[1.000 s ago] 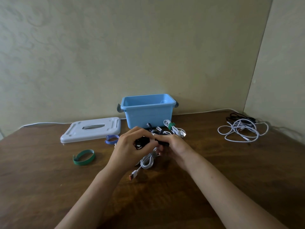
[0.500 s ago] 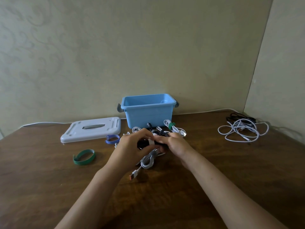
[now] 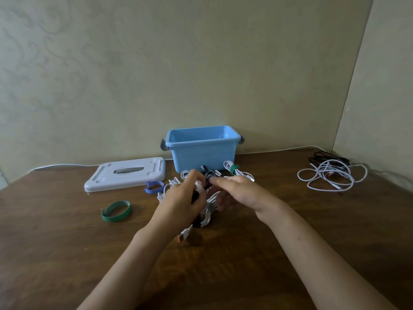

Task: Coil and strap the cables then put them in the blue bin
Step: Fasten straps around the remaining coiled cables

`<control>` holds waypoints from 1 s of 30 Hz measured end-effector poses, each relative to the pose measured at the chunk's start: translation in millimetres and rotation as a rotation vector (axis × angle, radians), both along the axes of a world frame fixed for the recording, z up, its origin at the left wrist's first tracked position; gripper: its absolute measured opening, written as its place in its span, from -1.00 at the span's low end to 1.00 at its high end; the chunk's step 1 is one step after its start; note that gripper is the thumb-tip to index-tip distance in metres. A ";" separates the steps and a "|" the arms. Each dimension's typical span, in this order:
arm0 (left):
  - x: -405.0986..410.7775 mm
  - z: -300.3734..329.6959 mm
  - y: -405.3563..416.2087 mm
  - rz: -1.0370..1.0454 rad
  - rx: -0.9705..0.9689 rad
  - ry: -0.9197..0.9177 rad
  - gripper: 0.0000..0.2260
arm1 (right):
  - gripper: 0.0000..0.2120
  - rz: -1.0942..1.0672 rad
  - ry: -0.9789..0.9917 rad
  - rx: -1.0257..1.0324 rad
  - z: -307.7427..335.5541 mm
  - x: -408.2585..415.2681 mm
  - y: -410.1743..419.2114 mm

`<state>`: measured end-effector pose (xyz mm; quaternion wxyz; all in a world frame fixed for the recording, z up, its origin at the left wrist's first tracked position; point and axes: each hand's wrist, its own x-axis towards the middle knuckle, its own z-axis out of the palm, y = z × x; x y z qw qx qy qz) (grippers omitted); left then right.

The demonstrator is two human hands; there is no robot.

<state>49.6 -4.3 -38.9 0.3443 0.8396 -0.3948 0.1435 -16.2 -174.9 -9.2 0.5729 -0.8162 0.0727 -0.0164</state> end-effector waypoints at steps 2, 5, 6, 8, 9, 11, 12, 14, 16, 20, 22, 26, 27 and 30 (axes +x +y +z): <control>-1.0 1.8 -0.2 0.059 -0.197 0.139 -0.84 | -0.57 0.017 -0.021 0.121 0.3 -0.5 -3.5; -7.6 7.9 -2.7 0.056 -0.402 0.332 -0.84 | -0.60 0.059 -0.027 0.168 -6.3 2.2 3.0; -8.8 8.1 -3.4 0.034 -0.414 0.366 -0.84 | -0.64 0.058 -0.031 0.177 -9.4 3.1 7.7; -9.8 6.7 -4.7 0.003 -0.379 0.374 -0.85 | -0.73 0.035 -0.071 0.186 -15.3 5.6 15.0; -9.9 5.5 -5.3 -0.008 -0.353 0.362 -0.86 | -0.75 0.017 -0.090 0.191 -17.2 6.5 16.9; -10.4 3.7 -6.5 -0.021 -0.312 0.342 -0.88 | -0.76 -0.012 -0.112 0.219 -20.9 8.3 16.8; -10.7 3.3 -7.0 -0.023 -0.292 0.342 -0.88 | -0.78 -0.019 -0.117 0.231 -22.0 8.6 16.1; -10.3 2.2 -7.9 -0.026 -0.264 0.350 -0.85 | -0.88 -0.018 -0.131 0.254 -24.3 8.9 14.4; -9.2 1.2 -8.0 -0.047 -0.270 0.368 -0.83 | -0.94 -0.023 -0.155 0.281 -24.1 8.0 12.7; -10.4 5.3 -8.7 -0.093 -0.389 0.463 -0.77 | -0.93 -0.025 -0.217 0.265 -19.8 7.1 8.5; -12.4 10.2 -9.0 -0.079 -0.468 0.522 -0.75 | -0.92 -0.040 -0.204 0.266 -19.1 8.2 7.7; -9.0 11.1 -8.4 -0.006 -0.495 0.527 -0.77 | -0.76 -0.088 -0.219 0.305 -17.8 10.4 3.9; -6.7 8.9 -8.4 0.017 -0.453 0.496 -0.81 | -0.73 -0.116 -0.233 0.307 -15.7 9.3 1.1; 0.6 1.3 -8.1 0.062 -0.178 0.305 -0.89 | -0.73 -0.226 -0.247 0.182 -8.7 4.7 -14.1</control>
